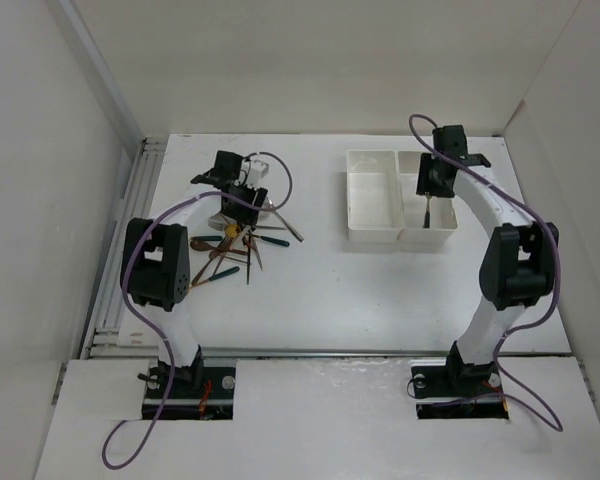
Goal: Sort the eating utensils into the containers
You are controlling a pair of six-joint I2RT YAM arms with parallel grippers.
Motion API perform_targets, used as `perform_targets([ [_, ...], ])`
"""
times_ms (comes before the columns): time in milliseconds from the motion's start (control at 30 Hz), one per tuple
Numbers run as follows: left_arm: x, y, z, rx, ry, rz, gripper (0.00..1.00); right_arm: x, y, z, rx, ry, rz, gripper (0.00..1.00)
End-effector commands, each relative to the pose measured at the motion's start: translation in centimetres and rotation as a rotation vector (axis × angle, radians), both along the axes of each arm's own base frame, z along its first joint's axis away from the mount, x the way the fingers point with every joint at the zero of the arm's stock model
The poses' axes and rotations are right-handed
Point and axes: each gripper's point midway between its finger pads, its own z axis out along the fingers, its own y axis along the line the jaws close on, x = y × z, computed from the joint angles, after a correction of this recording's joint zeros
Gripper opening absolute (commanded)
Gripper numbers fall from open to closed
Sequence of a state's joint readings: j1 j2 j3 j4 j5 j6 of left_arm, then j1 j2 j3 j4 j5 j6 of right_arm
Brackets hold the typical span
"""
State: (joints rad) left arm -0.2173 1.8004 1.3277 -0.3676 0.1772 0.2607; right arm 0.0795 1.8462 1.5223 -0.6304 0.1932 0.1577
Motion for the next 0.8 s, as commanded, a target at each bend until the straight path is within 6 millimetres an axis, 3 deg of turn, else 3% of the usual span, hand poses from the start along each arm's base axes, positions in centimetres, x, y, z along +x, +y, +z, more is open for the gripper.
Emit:
perform_targets([
  [0, 0.1, -1.5, 0.0, 0.028, 0.006, -0.086, 0.55, 0.2, 0.7, 5.9, 0.042, -0.138, 0.009, 0.51],
  [233, -0.4, -2.5, -1.7, 0.026, 0.049, -0.112, 0.49, -1.3, 0.8, 6.4, 0.056, -0.151, 0.008, 0.52],
  [367, -0.6, -2.7, -4.5, 0.072, 0.106, -0.103, 0.33, -1.5, 0.6, 6.4, 0.048, -0.151, 0.001, 0.52],
  [433, -0.4, -2.8, -4.5, 0.066, 0.099, -0.095, 0.28, -1.6, 0.6, 6.8, 0.049, -0.161, 0.001, 0.52],
  [600, -0.2, -2.5, -3.8, 0.076, 0.075, -0.085, 0.03, -1.8, 0.6, 7.6, 0.050, -0.181, 0.002, 0.52],
  [767, -0.1, -2.9, -2.3, 0.044, 0.056, -0.072, 0.00, -1.9, 0.9, 8.0, 0.068, -0.190, 0.016, 0.52],
])
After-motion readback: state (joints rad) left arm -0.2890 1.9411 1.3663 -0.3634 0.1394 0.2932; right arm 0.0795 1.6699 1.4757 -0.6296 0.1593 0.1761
